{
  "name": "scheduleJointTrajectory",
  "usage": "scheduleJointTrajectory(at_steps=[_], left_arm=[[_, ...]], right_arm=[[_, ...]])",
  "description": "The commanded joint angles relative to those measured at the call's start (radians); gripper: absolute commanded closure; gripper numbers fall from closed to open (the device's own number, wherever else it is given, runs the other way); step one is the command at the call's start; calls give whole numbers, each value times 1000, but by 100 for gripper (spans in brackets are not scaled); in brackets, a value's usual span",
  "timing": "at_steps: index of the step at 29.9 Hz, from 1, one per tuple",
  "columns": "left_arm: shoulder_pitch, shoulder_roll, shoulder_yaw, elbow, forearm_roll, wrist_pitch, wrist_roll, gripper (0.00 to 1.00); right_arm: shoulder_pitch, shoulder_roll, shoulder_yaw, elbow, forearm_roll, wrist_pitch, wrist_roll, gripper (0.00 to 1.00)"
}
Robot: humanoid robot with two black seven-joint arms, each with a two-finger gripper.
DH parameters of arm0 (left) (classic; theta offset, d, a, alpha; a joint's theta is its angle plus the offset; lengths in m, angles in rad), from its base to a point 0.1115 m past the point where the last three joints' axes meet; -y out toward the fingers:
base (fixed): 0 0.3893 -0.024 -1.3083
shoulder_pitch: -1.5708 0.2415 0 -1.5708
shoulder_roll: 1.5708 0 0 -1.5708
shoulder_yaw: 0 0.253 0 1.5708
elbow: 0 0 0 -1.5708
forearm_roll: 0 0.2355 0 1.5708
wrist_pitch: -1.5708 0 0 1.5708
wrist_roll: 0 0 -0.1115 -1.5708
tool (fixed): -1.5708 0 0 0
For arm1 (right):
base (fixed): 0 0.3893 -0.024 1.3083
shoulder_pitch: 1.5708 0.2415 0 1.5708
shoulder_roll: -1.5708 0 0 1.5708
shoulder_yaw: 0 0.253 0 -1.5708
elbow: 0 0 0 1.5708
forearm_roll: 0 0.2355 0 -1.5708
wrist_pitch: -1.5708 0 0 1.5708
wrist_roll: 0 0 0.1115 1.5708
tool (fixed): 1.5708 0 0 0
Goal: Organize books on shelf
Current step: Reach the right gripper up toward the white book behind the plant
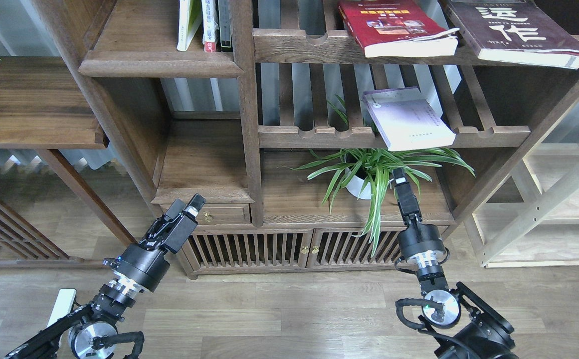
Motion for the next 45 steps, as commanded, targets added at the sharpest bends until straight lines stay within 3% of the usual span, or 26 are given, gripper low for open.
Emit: scheduleJointTrajectory(at_steps=[1,14,45], left_arm=[[7,1,-3,-2,0,0,0,1],[52,36,-46,-9,0,0,0,1],[108,99,-86,-42,-32,0,0,1]], right_arm=[[20,3,-1,-13,0,0,0,0],[132,14,-2,-142,3,0,0,0],[253,14,-1,-245,126,0,0,0]])
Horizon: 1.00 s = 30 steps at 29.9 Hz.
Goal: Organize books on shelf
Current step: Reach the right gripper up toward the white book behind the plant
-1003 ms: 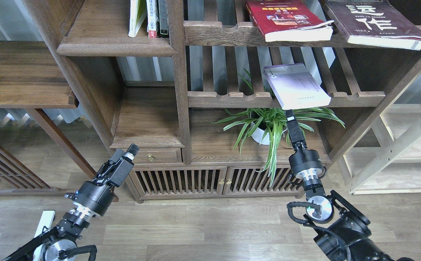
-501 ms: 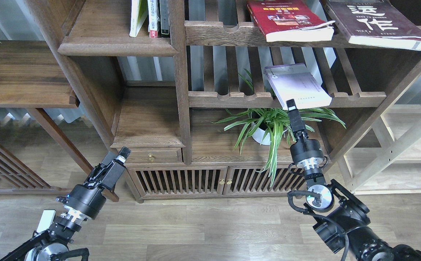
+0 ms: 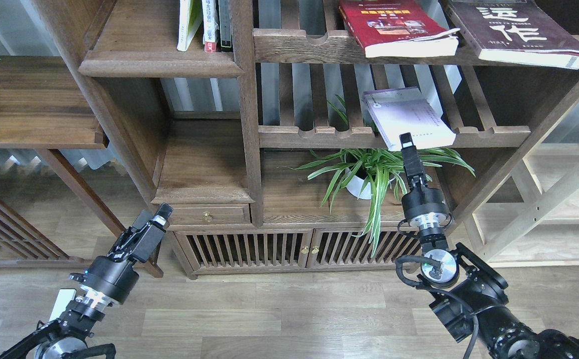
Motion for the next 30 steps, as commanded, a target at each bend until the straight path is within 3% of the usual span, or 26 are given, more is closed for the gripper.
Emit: scheduleJointTrajectory(at_steps=[1,30], left_arm=[[5,15,-1,-5,-18,0,0,1],[30,29,-22,-10,-27,0,0,1]], right_arm=[[25,1,-2,-18,30,0,0,0],[96,33,-14,-119,39,-101,0,0]])
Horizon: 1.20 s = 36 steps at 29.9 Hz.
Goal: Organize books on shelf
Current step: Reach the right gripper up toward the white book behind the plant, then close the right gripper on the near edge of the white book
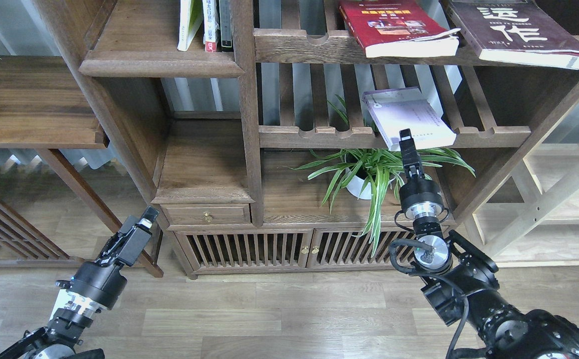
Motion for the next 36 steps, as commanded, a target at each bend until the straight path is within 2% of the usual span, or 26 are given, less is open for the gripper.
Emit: scheduleJointTrajectory(at_steps=[1,11,20,29,33,36], left_arm=[[2,3,-6,0,0,0,0,1],[2,3,-14,-2,0,0,0,1],[5,11,-29,-2,0,0,0,1],[5,11,-29,-2,0,0,0,1],[5,11,-29,-2,0,0,0,1],[5,11,-29,-2,0,0,0,1]], right_arm=[[18,0,0,-23,0,0,0,0],[47,0,-2,-69,0,-8,0,0],[70,0,3,-85,0,-91,0,1],[78,0,-2,-89,-1,-117,0,12],[78,0,-2,-89,-1,-115,0,25],[80,0,-3,-88,-1,-115,0,29]])
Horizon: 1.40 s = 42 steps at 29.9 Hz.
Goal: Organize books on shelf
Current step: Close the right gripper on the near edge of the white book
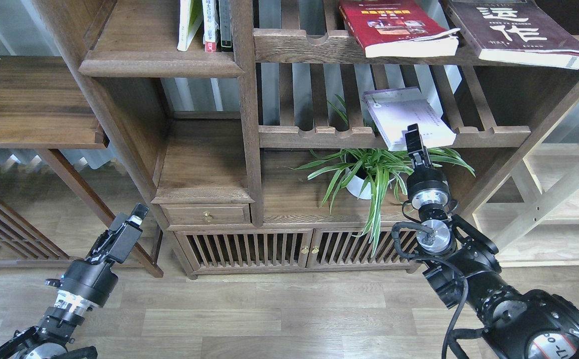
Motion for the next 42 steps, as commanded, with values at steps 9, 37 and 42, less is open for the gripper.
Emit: scheduleJointTrajectory(at_steps=[9,37,42], left_arm=[[1,0,0,0,0,0,0,1],[2,2,2,2,0,0,0,1],[2,2,3,0,0,0,0,1]], right_arm=[[-3,0,-1,5,0,9,0,50],[-86,0,-5,146,9,4,0,59],[-86,0,-4,143,9,3,0,47]])
